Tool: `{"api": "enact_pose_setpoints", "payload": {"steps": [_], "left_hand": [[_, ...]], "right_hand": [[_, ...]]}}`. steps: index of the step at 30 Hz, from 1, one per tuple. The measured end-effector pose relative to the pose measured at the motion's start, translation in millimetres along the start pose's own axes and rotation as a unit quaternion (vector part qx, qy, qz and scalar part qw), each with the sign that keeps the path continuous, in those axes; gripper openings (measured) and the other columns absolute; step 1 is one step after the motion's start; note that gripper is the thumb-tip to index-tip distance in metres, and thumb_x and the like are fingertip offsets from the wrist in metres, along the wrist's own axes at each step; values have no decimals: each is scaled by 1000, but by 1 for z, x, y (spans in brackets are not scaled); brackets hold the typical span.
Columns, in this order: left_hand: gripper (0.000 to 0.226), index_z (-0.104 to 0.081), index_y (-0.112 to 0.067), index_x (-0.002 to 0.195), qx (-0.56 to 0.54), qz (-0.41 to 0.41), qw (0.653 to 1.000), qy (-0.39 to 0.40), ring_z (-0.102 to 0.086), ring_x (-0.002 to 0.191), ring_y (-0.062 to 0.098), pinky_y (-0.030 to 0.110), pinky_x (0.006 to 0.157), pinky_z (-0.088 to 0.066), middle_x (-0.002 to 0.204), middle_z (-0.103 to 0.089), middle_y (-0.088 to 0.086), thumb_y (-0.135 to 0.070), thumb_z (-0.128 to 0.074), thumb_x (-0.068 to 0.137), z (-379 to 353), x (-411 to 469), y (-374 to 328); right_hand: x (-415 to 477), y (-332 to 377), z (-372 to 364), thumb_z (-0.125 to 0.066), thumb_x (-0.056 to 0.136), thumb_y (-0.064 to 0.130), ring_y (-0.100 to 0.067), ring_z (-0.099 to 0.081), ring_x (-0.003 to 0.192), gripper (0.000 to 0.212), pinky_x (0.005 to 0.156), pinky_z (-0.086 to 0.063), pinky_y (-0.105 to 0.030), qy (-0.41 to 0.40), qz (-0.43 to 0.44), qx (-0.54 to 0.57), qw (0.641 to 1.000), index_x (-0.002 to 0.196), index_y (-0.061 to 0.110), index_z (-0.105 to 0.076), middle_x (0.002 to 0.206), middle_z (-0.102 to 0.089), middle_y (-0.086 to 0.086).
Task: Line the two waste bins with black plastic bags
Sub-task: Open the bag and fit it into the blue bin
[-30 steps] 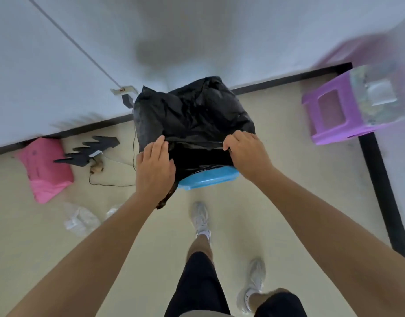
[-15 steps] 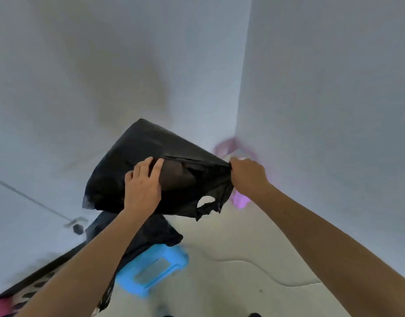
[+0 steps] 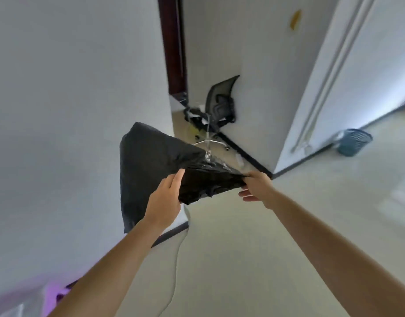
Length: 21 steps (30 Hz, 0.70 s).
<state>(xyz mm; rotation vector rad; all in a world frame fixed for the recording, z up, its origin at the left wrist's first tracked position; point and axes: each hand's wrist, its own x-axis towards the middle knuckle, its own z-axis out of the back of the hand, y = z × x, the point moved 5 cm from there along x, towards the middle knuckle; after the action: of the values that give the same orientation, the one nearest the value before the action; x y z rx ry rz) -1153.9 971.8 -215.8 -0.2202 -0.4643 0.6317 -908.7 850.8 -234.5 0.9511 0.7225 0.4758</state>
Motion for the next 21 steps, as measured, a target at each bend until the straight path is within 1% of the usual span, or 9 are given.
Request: {"api": "enact_pose_setpoints", "payload": {"steps": [3,6,8,10,12,16,18,20,21], "left_hand": [[69,-27,-16,149,-65,-99,993,27,-55,112,26,41,80,-56,133,-52,9,2,-54,88,-53,46,-102],[68,-24,-17,149,-100,-196,974,52,-53,112,23,41,79,-56,132,-52,6,2,-51,89,-98,78,-215],[67,-24,-20,147,-101,-249,961,57,-55,107,21,35,75,-55,128,-54,5,0,-51,89,-124,92,-280],[65,-28,-22,146,-91,-300,948,59,-59,100,22,31,70,-53,125,-57,6,-1,-52,88,-154,106,-344],[66,-34,-22,145,-67,-337,936,71,-61,95,24,33,62,-56,123,-59,7,-2,-56,86,-181,121,-391],[67,-44,-21,143,16,-401,910,108,-62,89,30,38,54,-55,120,-62,11,-2,-61,80,-254,160,-503],[69,-47,-18,141,43,-420,899,119,-62,87,33,40,53,-55,116,-63,13,2,-61,77,-280,178,-546],[69,-50,-16,139,68,-425,895,119,-63,84,36,41,49,-52,108,-64,16,4,-64,75,-304,204,-583],[70,-50,-15,139,78,-424,894,118,-62,83,36,40,48,-51,106,-64,17,6,-64,73,-314,219,-599]], "right_hand": [[-28,-66,112,-46,100,22,-28,-68,67,26,58,-57,-33,-78,-92,30,992,111,6,-63,87,-67,-11],[-61,-122,219,-48,96,18,-23,-69,58,27,49,-55,-27,-160,-134,43,977,99,-1,-67,80,-72,-11],[-74,-155,275,-49,93,16,-21,-70,56,23,49,-56,-27,-218,-147,84,961,90,1,-66,76,-72,-11],[-84,-193,328,-45,92,13,-23,-70,58,21,48,-56,-29,-280,-163,154,933,84,6,-63,75,-70,-11],[-84,-224,367,-41,91,8,-25,-67,61,22,47,-55,-30,-328,-181,211,903,83,6,-62,75,-68,-13],[-72,-288,463,-34,89,0,-26,-59,51,27,51,-54,-35,-388,-200,321,840,77,3,-58,61,-59,-11],[-69,-307,501,-41,88,5,-24,-54,51,22,47,-45,-29,-397,-224,298,839,72,7,-56,59,-56,-8],[-57,-314,547,-55,82,20,-24,-56,57,15,52,-44,-29,-405,-222,247,852,76,7,-60,67,-61,-10],[-48,-315,571,-62,76,31,-24,-59,64,24,58,-45,-31,-407,-212,195,867,82,8,-63,75,-66,-10]]}}
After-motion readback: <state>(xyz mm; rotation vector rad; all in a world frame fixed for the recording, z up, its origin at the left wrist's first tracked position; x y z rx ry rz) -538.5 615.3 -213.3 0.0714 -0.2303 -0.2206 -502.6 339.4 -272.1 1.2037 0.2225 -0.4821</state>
